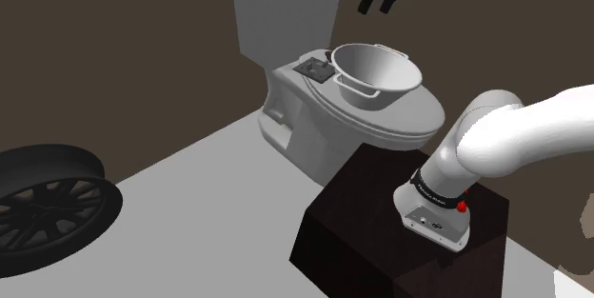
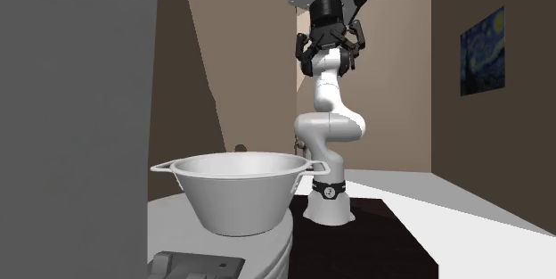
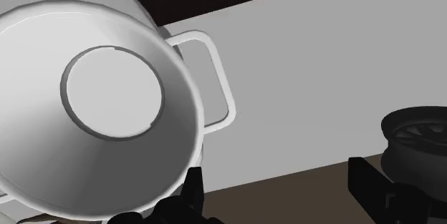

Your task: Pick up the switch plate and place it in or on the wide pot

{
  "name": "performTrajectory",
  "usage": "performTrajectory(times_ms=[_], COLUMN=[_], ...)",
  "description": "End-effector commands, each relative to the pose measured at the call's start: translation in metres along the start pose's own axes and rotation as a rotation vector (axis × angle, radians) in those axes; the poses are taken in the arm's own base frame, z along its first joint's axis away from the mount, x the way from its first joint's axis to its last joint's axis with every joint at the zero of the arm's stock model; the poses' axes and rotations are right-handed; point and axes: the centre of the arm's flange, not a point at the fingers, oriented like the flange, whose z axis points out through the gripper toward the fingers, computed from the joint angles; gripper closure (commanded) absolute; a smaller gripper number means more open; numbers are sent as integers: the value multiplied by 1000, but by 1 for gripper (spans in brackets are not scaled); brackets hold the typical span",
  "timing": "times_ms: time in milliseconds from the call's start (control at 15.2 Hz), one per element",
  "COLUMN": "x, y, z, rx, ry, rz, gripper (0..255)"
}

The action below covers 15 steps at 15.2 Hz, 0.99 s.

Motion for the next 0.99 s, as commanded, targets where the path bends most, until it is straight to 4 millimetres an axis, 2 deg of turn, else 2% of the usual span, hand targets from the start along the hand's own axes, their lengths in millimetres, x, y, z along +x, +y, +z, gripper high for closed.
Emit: performTrajectory(times_ms=[0, 924], x=[0, 114], y=[0, 58], z=[0, 133], rx=[0, -67], ry=[0, -30], rz=[0, -39], gripper=[0, 0])
